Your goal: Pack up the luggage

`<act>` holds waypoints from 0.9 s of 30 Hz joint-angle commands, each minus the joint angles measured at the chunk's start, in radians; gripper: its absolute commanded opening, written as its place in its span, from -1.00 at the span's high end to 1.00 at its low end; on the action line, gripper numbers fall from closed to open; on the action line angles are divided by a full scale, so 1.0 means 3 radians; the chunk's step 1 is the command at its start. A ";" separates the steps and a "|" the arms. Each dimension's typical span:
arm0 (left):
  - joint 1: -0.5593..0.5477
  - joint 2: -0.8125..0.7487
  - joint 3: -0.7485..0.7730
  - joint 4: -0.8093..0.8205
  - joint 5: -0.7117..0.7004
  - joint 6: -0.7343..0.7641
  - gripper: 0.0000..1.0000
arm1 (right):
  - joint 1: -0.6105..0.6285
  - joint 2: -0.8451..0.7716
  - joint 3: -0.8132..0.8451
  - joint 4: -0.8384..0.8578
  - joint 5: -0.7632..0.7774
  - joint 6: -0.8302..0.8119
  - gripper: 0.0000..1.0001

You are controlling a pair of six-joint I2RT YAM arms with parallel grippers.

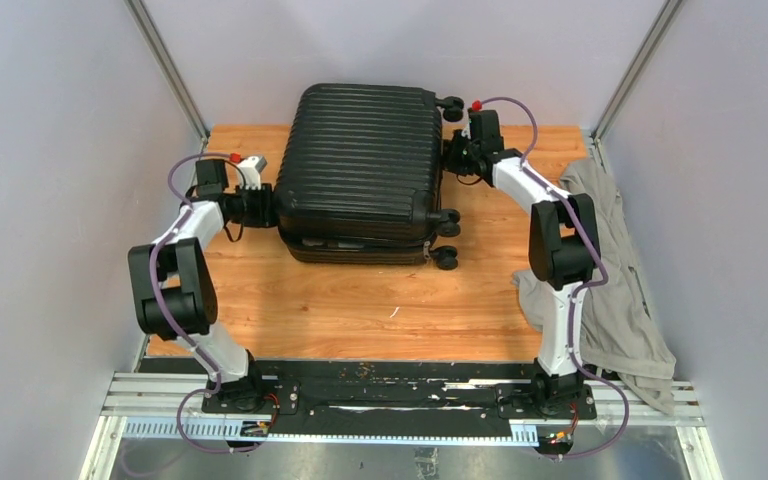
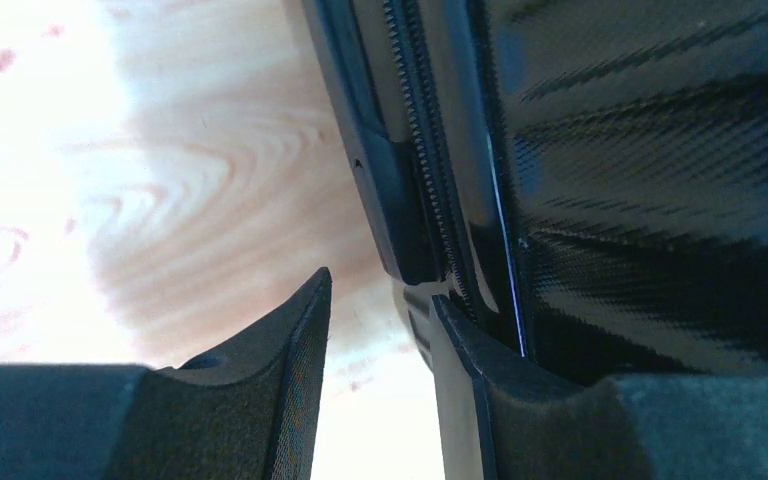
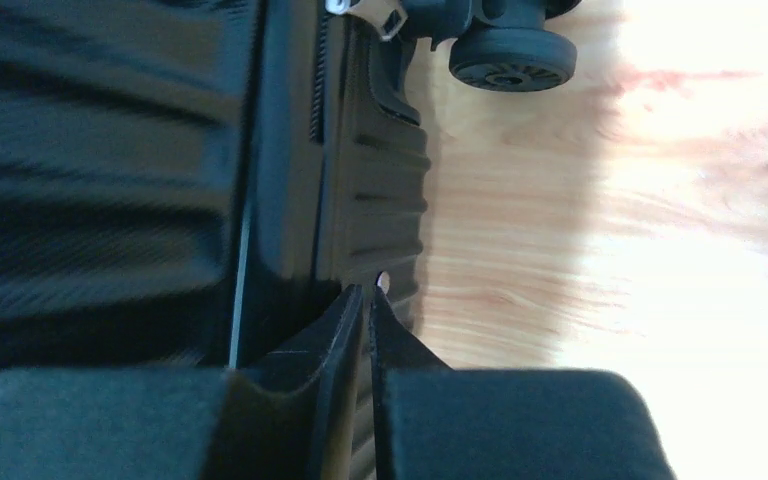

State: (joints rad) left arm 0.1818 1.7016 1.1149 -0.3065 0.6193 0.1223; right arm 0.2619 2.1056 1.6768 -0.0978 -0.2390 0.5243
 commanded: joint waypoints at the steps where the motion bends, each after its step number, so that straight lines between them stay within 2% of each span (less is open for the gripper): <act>1: -0.0107 -0.0414 -0.0310 -0.0364 0.0430 0.0200 0.42 | 0.0363 -0.0150 0.0141 0.0033 -0.0784 -0.0085 0.70; 2: -0.0081 -0.0515 -0.0348 -0.0367 0.0446 0.0193 0.42 | 0.0295 -0.0245 -0.0010 0.0103 -0.0744 -0.0062 0.61; 4: -0.0047 -0.0625 -0.0376 -0.0430 0.0460 0.0213 0.44 | 0.0114 -0.0483 -0.0397 0.0188 -0.0546 -0.0037 0.24; 5: -0.0044 -0.0682 -0.0377 -0.0459 0.0439 0.0227 0.45 | 0.0005 -0.0636 -0.0606 0.0182 -0.0366 -0.0060 0.13; 10: -0.0038 -0.0876 -0.0440 -0.0429 0.0451 0.0188 0.48 | -0.0570 -0.1514 -0.1857 0.0240 0.0105 0.0124 -0.12; 17: -0.0040 -0.0908 -0.0444 -0.0429 0.0420 0.0160 0.50 | -0.0653 -0.3132 -0.3355 -0.0025 0.0181 0.0035 -0.22; 20: -0.0038 -0.0920 -0.0478 -0.0374 0.0399 0.0114 0.51 | -0.0491 -0.3890 -0.4000 0.0048 0.0003 0.0073 -0.20; 22: -0.0038 -0.0911 -0.0477 -0.0359 0.0396 0.0074 0.51 | -0.0200 -0.4323 -0.4242 0.0238 -0.0065 -0.0034 -0.19; 23: -0.0038 -0.0908 -0.0476 -0.0358 0.0392 0.0060 0.51 | 0.0073 -0.4499 -0.4319 0.0346 -0.0042 -0.0117 -0.19; 27: -0.0040 -0.0918 -0.0485 -0.0347 0.0380 0.0042 0.52 | 0.0726 -0.4648 -0.4422 0.0888 0.0152 -0.0555 -0.18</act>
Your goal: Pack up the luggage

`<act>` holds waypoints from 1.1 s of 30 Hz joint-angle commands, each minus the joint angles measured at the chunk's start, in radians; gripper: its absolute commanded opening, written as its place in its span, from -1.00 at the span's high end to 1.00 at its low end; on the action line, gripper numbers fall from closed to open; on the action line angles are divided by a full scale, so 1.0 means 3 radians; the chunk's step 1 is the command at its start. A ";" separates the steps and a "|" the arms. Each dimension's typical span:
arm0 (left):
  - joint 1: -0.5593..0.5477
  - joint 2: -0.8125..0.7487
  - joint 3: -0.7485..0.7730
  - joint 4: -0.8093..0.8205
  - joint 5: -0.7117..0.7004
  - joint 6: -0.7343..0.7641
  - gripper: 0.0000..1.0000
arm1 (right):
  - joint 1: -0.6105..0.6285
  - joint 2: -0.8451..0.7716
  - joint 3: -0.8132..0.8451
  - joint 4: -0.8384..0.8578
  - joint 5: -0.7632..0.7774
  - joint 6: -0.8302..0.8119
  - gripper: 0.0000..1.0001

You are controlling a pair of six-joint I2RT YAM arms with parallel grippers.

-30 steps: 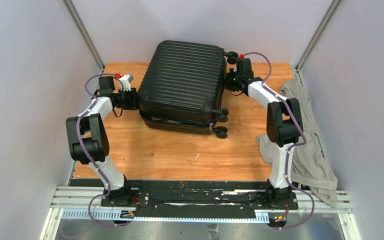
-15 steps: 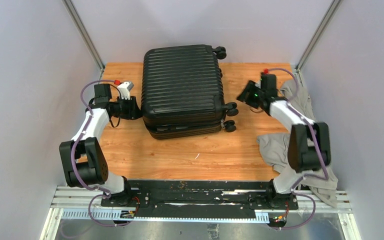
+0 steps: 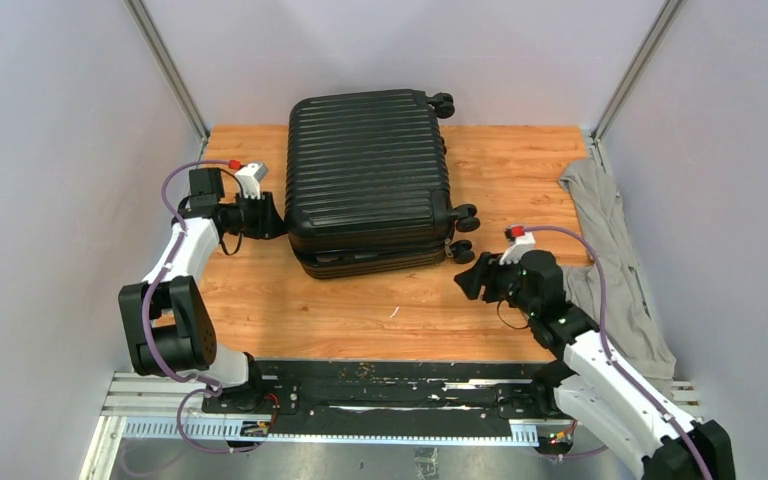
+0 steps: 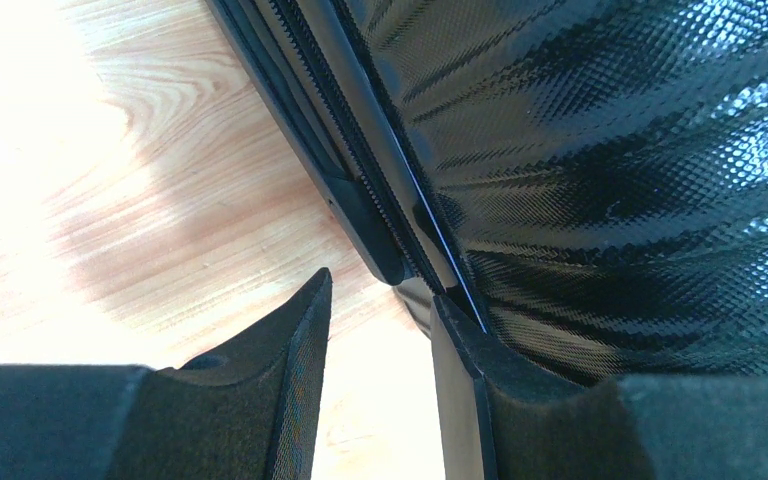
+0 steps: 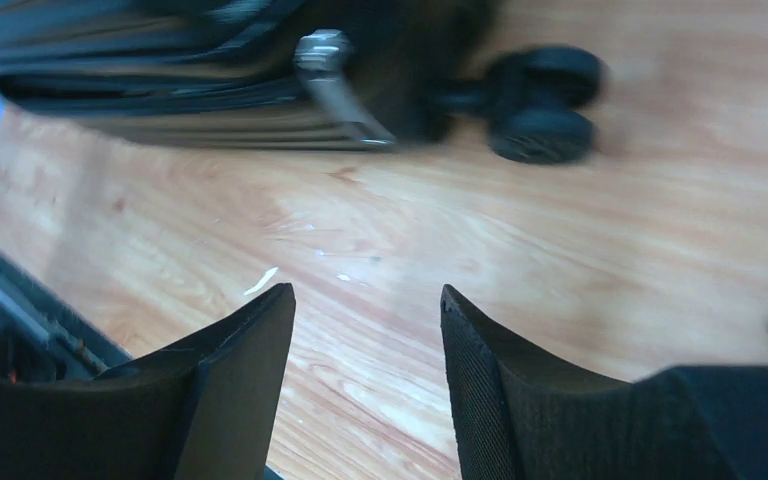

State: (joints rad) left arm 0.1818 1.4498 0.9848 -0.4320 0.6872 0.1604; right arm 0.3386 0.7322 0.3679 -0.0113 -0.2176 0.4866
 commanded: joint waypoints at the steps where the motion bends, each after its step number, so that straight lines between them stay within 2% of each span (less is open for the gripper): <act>1: -0.0041 -0.0083 -0.0055 0.0074 0.0146 -0.0085 0.52 | 0.0564 0.0019 -0.0026 0.0716 0.0105 -0.0553 -0.18; 7: -0.0039 -0.0047 -0.0059 0.0052 0.0124 -0.0041 0.53 | 0.0674 0.0854 0.0354 0.1195 0.0203 -0.1019 -0.09; 12: -0.0039 -0.0010 -0.0047 0.0063 0.0122 -0.0039 0.53 | 0.0724 0.1215 0.0500 0.1478 0.0330 -0.1227 -0.04; 28: -0.0042 0.0043 0.0001 0.0024 0.0105 0.0026 0.55 | 0.0745 0.1466 0.0538 0.1492 0.0546 -0.1545 0.13; 33: -0.0039 0.0056 -0.0026 0.0031 0.0091 0.0029 0.56 | 0.0733 0.1457 0.0500 0.1445 0.0599 -0.1601 0.08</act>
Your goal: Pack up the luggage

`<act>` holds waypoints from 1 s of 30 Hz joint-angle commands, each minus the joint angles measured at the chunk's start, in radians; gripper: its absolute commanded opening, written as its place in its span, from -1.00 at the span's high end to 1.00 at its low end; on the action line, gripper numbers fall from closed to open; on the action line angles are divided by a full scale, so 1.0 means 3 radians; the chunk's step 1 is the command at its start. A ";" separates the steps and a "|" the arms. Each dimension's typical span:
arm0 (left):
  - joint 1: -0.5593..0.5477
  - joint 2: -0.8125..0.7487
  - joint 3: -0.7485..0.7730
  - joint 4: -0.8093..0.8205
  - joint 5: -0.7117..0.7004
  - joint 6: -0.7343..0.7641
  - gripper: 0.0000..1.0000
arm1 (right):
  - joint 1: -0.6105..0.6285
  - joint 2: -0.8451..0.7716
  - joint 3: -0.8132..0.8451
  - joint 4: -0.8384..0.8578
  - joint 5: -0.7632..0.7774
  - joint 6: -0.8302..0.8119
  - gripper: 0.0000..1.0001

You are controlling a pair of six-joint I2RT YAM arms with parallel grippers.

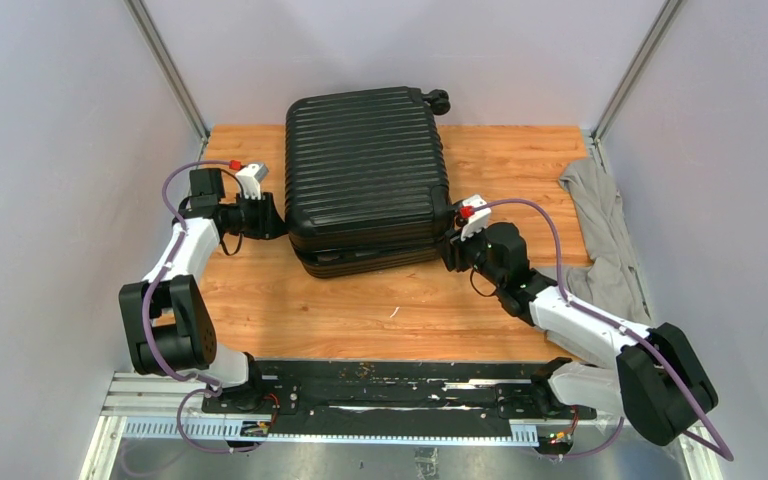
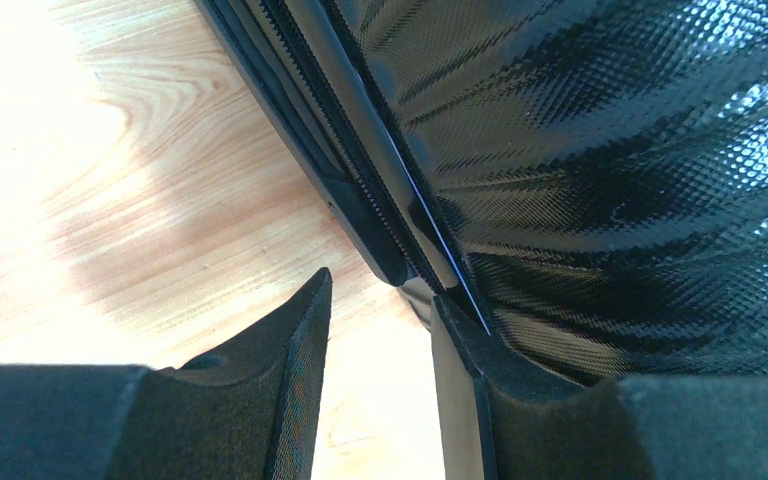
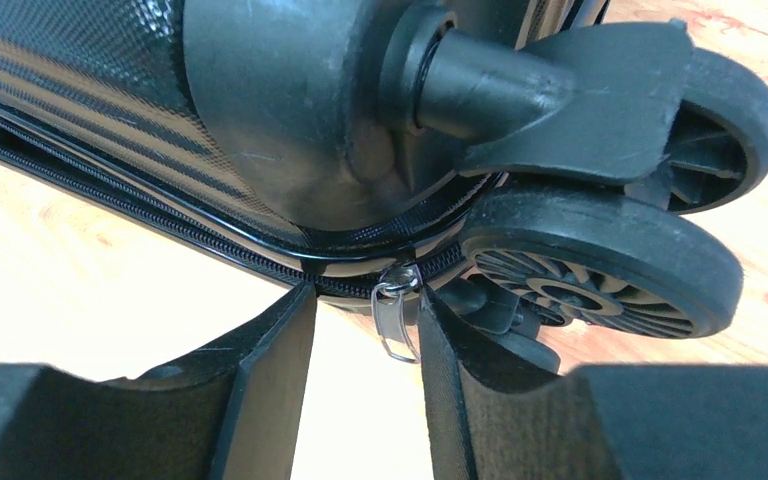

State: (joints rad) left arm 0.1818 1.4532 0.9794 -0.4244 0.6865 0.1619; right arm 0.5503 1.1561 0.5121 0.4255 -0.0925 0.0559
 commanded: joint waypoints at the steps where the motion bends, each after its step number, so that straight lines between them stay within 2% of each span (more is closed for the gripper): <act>1: -0.0041 0.0046 -0.0003 0.0000 0.0094 0.0023 0.56 | 0.0012 0.0044 0.0015 -0.0021 0.0190 -0.0149 0.05; 4: -0.0038 0.0016 0.0007 0.0001 0.0085 0.0023 0.56 | -0.0046 -0.0001 -0.0098 0.0096 0.0122 -0.0063 -0.03; 9: -0.0038 -0.0007 0.0025 -0.0028 0.0074 0.0052 0.56 | -0.0189 0.0040 -0.0194 0.0250 -0.0039 0.0008 -0.04; 18: -0.0039 0.0001 0.0027 -0.0057 0.0054 0.0079 0.56 | -0.0260 0.0126 -0.0146 0.0321 -0.0281 -0.0046 0.06; 24: -0.0039 -0.0002 0.0043 -0.0057 0.0054 0.0080 0.56 | -0.0327 0.0185 -0.0173 0.0363 -0.0402 -0.0018 0.25; 30: -0.0038 -0.0002 0.0043 -0.0062 0.0048 0.0084 0.57 | -0.0337 0.0173 -0.0227 0.0457 -0.0392 -0.0002 0.60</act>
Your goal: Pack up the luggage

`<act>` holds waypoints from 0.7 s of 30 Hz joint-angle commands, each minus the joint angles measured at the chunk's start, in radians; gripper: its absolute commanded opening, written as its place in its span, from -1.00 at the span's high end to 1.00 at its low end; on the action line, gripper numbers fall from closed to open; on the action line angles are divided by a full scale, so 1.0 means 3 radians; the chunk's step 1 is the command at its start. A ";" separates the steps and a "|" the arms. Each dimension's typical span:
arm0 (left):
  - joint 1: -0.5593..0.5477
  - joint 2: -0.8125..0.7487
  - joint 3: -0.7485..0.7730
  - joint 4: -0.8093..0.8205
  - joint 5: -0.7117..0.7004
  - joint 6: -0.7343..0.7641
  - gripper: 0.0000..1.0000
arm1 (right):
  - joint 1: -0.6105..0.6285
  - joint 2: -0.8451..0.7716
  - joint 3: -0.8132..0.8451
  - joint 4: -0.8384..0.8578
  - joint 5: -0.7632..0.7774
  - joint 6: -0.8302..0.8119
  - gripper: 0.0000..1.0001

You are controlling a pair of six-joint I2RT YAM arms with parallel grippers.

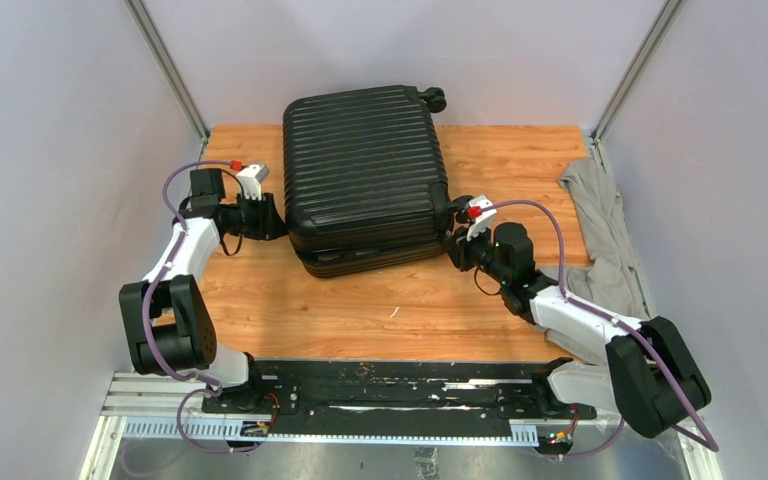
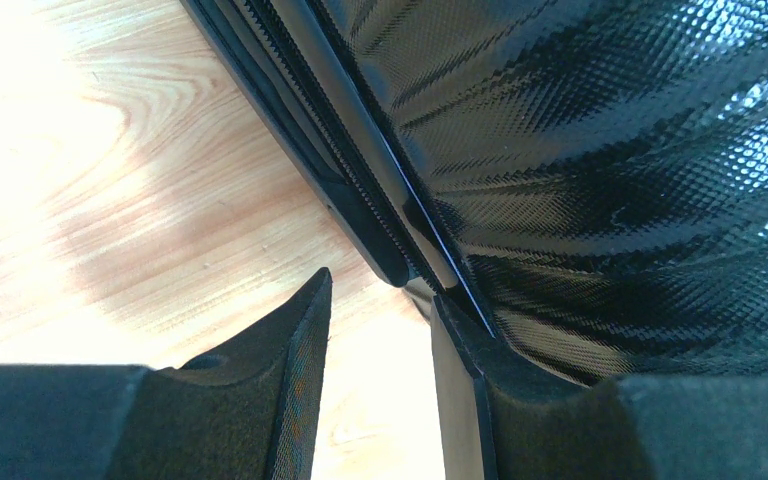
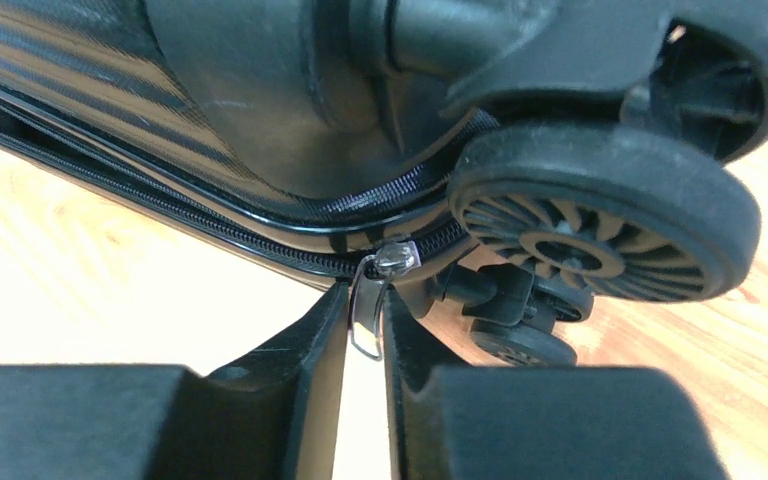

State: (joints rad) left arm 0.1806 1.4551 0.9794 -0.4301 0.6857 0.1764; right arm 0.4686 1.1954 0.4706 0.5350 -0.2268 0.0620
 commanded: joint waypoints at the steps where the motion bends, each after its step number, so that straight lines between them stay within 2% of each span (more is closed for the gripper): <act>1: -0.0035 -0.0009 0.0046 -0.0044 0.0051 0.0036 0.57 | -0.0064 0.0040 -0.0090 0.0104 0.0052 -0.0026 0.66; 10: -0.0035 -0.0013 0.0031 -0.0014 0.0066 -0.0003 0.57 | -0.0065 -0.0005 -0.0071 0.0096 -0.0024 -0.0036 0.99; 16: -0.0043 -0.0036 -0.0079 0.0144 0.0113 -0.0115 0.61 | -0.0027 0.0029 -0.0041 0.0130 -0.0250 0.0116 1.00; 21: -0.0156 -0.0024 -0.0258 0.0343 0.0151 -0.0245 0.75 | 0.0394 0.0029 0.0089 -0.0009 -0.0179 0.0239 1.00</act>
State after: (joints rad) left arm 0.1738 1.4551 0.9478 -0.3820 0.6853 0.1448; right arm 0.4896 1.1980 0.4618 0.5461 -0.2428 0.0849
